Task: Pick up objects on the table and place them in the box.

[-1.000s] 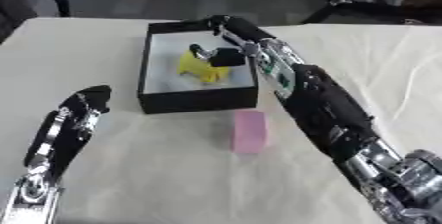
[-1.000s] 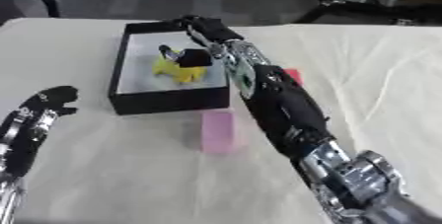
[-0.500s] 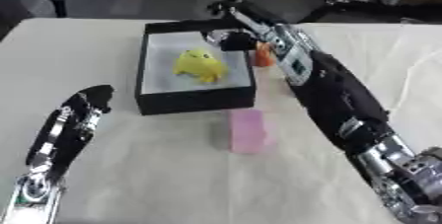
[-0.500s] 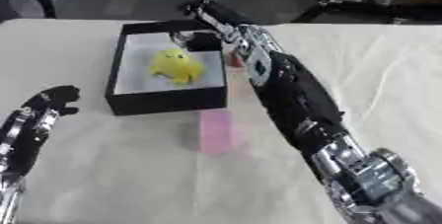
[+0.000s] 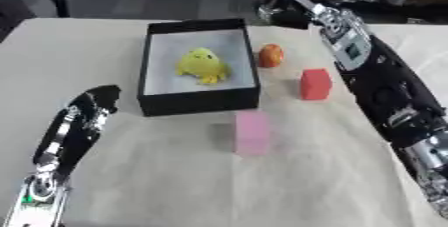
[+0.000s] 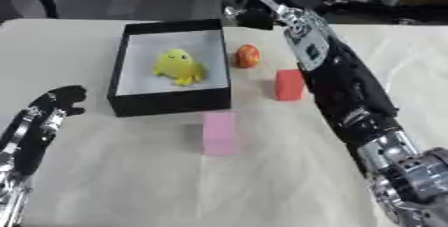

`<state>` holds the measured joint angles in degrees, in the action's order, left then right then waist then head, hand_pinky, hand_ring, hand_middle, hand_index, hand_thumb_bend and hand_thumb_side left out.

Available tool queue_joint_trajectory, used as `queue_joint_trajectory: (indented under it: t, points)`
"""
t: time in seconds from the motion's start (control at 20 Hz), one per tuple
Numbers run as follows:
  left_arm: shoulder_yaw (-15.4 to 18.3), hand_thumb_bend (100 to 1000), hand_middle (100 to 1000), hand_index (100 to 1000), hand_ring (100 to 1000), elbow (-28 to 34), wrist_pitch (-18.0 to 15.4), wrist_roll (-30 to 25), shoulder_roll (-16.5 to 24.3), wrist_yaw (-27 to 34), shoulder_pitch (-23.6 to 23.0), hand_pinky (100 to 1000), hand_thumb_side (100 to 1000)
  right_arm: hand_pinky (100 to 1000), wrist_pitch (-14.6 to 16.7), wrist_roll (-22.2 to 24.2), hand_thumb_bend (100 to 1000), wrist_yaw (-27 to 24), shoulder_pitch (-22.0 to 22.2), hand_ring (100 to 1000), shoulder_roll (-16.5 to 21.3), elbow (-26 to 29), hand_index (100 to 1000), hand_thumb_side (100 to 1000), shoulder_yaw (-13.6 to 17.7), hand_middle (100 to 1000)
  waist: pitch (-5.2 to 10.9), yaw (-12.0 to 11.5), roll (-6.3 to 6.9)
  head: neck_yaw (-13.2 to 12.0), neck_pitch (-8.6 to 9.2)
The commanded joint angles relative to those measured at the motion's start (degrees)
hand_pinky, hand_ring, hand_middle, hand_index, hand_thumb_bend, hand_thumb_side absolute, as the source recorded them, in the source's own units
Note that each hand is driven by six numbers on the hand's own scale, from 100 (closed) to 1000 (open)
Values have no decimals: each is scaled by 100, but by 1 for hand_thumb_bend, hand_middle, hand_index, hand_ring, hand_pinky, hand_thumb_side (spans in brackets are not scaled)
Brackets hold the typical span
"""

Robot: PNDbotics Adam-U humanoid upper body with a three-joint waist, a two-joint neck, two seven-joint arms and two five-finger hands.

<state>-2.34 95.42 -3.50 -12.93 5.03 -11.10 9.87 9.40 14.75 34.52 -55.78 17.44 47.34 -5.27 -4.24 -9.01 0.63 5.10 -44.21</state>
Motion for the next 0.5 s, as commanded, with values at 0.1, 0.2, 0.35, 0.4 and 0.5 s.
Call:
queue_joint_trajectory:
  t: [0.1, 0.2, 0.35, 0.4, 0.5]
  points:
    - [44, 223, 765, 817, 840, 113, -6, 34, 115, -29, 38, 796, 741, 823, -73, -5, 156, -156, -52, 733, 290, -190, 891, 818, 134, 741, 34, 9, -24, -69, 9]
    - [56, 224, 764, 817, 839, 115, -4, 45, 118, -33, 43, 795, 740, 823, -66, -23, 152, -147, -23, 733, 345, -277, 890, 822, 169, 739, 33, 9, -25, -93, 9]
    - [53, 224, 764, 817, 839, 115, -4, 46, 118, -32, 46, 795, 740, 824, -80, -53, 147, -122, 21, 733, 399, -422, 889, 830, 226, 737, 34, 7, -30, -105, 9]
    - [51, 224, 764, 817, 839, 115, -5, 44, 117, -32, 47, 795, 740, 825, -84, -60, 148, -105, 31, 733, 409, -471, 888, 830, 238, 737, 34, 5, -31, -110, 9]
    - [53, 224, 764, 817, 839, 117, -6, 44, 115, -32, 51, 795, 740, 825, -84, -77, 149, -65, 52, 734, 424, -558, 887, 830, 257, 737, 34, -1, -33, -119, 9]
